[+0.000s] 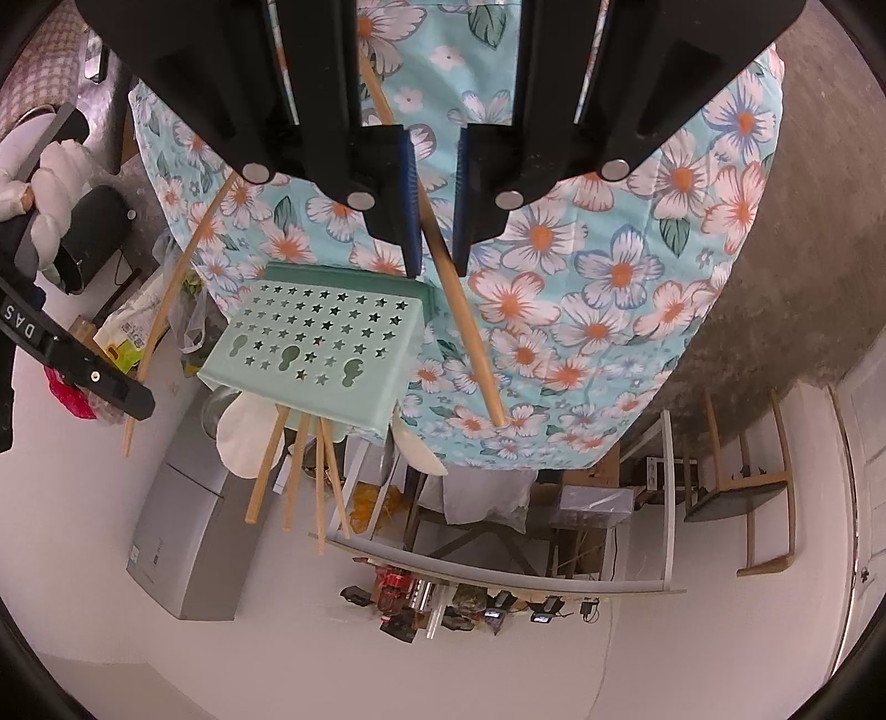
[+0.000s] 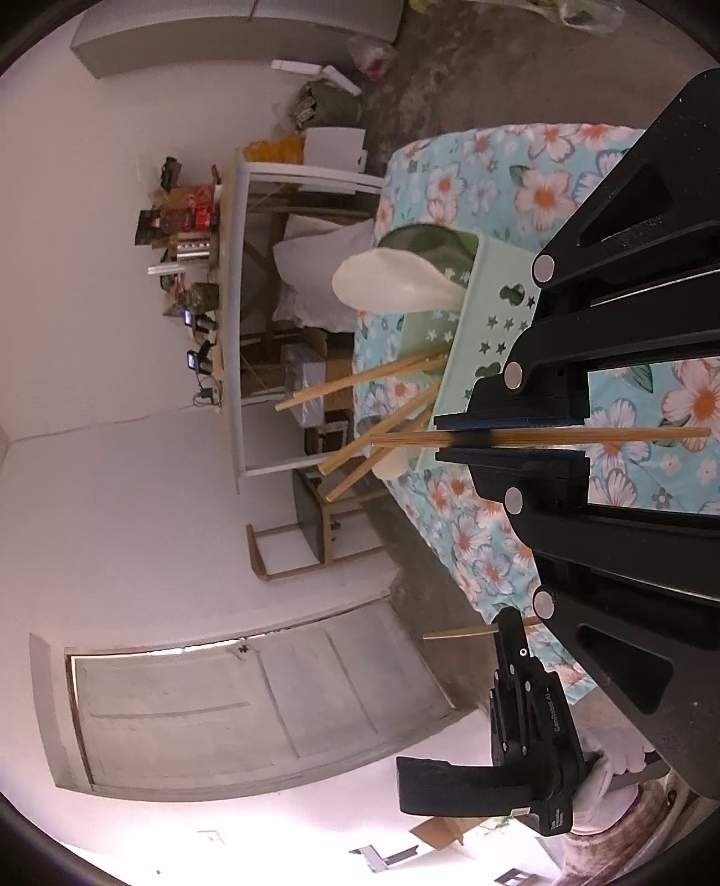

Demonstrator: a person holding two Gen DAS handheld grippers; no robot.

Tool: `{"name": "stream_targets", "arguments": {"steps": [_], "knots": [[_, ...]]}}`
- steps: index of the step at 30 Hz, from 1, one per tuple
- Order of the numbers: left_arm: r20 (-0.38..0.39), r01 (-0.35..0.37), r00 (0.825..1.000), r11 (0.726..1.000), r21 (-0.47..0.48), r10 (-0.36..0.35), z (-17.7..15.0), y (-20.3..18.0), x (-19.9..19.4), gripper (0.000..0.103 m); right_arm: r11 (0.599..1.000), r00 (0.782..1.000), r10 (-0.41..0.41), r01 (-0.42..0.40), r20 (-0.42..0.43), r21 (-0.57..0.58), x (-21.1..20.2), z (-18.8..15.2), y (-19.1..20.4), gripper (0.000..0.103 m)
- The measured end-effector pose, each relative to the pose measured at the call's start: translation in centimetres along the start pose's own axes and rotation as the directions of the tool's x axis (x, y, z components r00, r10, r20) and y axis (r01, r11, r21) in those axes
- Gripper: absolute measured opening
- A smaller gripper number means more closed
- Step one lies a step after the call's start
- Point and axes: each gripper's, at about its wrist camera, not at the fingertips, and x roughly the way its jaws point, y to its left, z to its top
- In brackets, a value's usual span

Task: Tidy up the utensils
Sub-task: 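Raise both chopsticks upright above the mint-green holder with both grippers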

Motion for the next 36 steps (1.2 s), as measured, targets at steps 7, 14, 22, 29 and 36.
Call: {"name": "stream_targets", "arguments": {"steps": [7, 14, 22, 29, 36], "knots": [[0.008, -0.006, 1.0, 1.0, 0.021, 0.006, 0.1, -0.7, -0.2, 0.01, 1.0, 1.0, -0.01, 0.01, 0.027, 0.011, -1.7, 0.3, -0.6, 0.004], [0.011, -0.01, 1.0, 1.0, 0.028, 0.01, 0.1, -1.1, -0.3, 0.01, 1.0, 0.999, -0.019, 0.018, 0.038, 0.018, -2.3, 0.2, -0.5, 0.004], [0.049, 0.062, 0.997, 0.998, 0.016, -0.063, 1.3, -1.1, -1.8, 0.006, 0.999, 0.997, -0.034, 0.031, 0.072, 0.045, -3.7, 0.3, -0.9, 0.004], [0.143, 0.213, 0.966, 0.976, 0.034, -0.216, 6.0, -2.2, -4.0, 0.005, 0.994, 0.992, -0.062, 0.052, 0.114, 0.092, -5.5, 0.0, -1.5, 0.004], [0.273, 0.406, 0.871, 0.911, 0.069, -0.409, 12.7, -4.8, -6.0, 0.005, 0.992, 0.989, -0.07, 0.055, 0.128, 0.116, -5.9, 0.0, -2.4, 0.004]]}}
